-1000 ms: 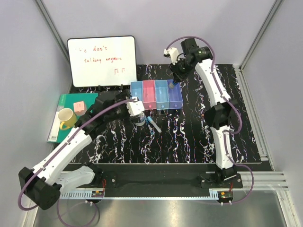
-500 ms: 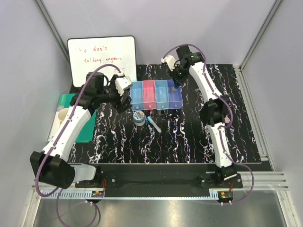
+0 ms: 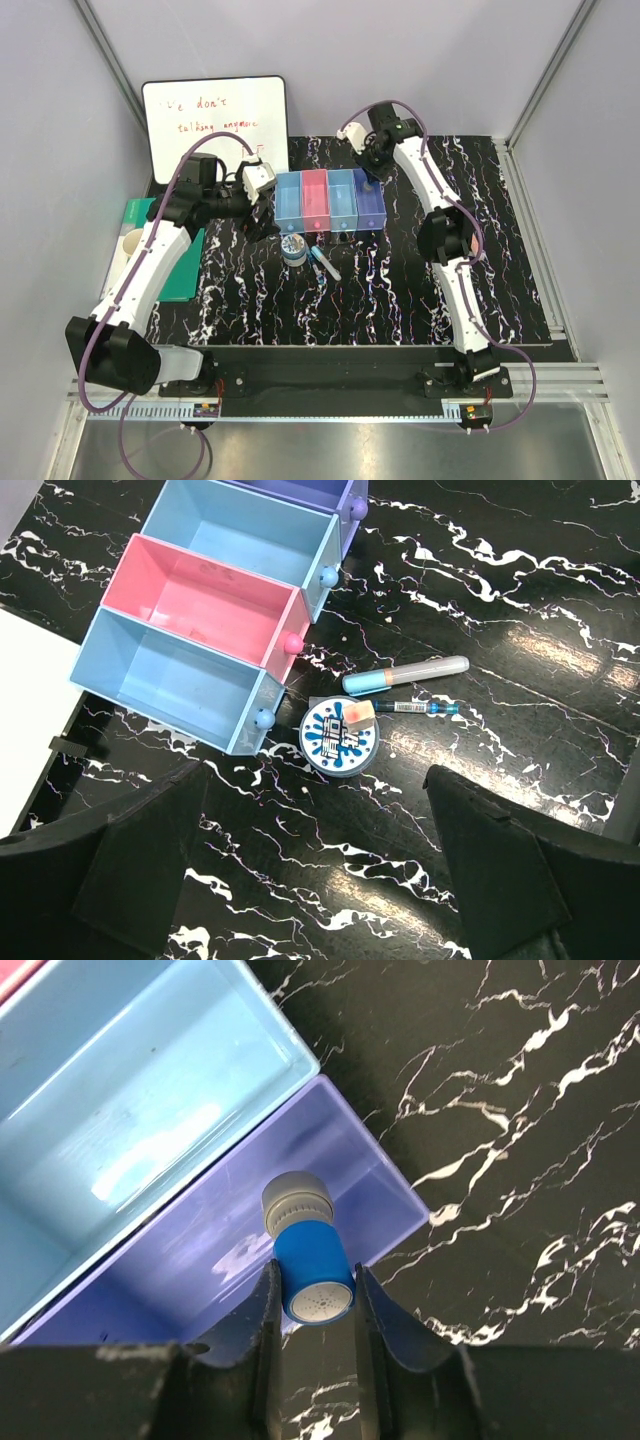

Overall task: Sort the stationery into containers
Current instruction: Place the stationery in the storage box, then pick up the stationery from the center of the board.

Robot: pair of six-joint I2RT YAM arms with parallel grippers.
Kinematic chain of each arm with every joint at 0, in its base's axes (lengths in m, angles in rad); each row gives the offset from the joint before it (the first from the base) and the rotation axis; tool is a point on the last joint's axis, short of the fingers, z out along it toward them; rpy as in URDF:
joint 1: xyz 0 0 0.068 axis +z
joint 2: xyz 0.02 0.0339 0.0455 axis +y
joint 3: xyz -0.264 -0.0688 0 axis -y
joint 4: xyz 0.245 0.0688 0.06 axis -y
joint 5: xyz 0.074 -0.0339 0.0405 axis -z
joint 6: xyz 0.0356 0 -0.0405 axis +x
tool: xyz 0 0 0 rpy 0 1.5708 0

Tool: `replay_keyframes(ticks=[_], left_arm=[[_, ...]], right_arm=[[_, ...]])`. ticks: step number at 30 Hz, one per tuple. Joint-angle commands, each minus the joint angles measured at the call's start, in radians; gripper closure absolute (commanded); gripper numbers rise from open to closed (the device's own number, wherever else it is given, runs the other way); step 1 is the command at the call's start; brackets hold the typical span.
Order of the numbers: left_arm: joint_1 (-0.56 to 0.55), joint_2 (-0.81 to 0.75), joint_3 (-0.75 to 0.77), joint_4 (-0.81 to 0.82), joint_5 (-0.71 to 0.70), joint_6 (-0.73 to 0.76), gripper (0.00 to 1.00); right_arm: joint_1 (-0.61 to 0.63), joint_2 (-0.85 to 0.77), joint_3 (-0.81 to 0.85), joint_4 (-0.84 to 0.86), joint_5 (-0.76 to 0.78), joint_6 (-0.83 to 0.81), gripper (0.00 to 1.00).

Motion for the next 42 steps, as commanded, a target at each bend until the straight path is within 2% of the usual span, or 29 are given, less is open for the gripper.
replay_keyframes(ticks=[1, 11, 12, 13, 16, 21, 23, 25, 30, 35, 39, 42], left_arm=[[0.011, -0.028, 0.026, 0.018, 0.053, 0.02, 0.02], [0.012, -0.021, 0.026, 0.017, 0.056, 0.033, 0.02], [0.012, -0.018, 0.024, 0.017, 0.061, 0.033, 0.02], [0.012, -0.017, 0.024, 0.017, 0.064, 0.031, 0.02], [0.012, -0.017, 0.021, 0.017, 0.071, 0.026, 0.02], [0.014, -0.022, 0.018, 0.017, 0.071, 0.03, 0.02], [0.014, -0.022, 0.018, 0.017, 0.073, 0.03, 0.02], [0.014, -0.022, 0.021, 0.017, 0.079, 0.028, 0.02], [0.014, -0.025, 0.023, 0.017, 0.085, 0.023, 0.02], [0.014, -0.037, 0.024, 0.017, 0.09, 0.02, 0.02], [0.014, -0.053, 0.023, 0.017, 0.099, 0.013, 0.02], [0.014, -0.073, 0.011, 0.017, 0.105, 0.013, 0.02]], right_arm=[[-0.005, 0.023, 0.043, 0.064, 0.033, -0.129, 1.0], [0.002, 0.051, 0.025, 0.101, 0.032, -0.146, 0.97], [0.002, 0.051, 0.023, 0.102, 0.032, -0.146, 0.93], [0.003, 0.049, 0.022, 0.105, 0.032, -0.142, 0.84], [0.005, 0.045, 0.017, 0.113, 0.03, -0.136, 0.66], [0.009, 0.032, 0.006, 0.124, 0.035, -0.133, 0.52], [0.011, 0.023, -0.004, 0.127, 0.038, -0.139, 0.43], [0.014, 0.02, -0.009, 0.133, 0.041, -0.141, 0.38], [0.017, 0.009, 0.003, 0.144, 0.042, -0.116, 0.32], [0.02, -0.078, 0.014, 0.15, -0.019, -0.023, 0.32], [0.025, -0.245, -0.056, 0.151, -0.074, 0.029, 0.3], [0.026, -0.381, -0.151, 0.139, -0.102, 0.063, 0.26]])
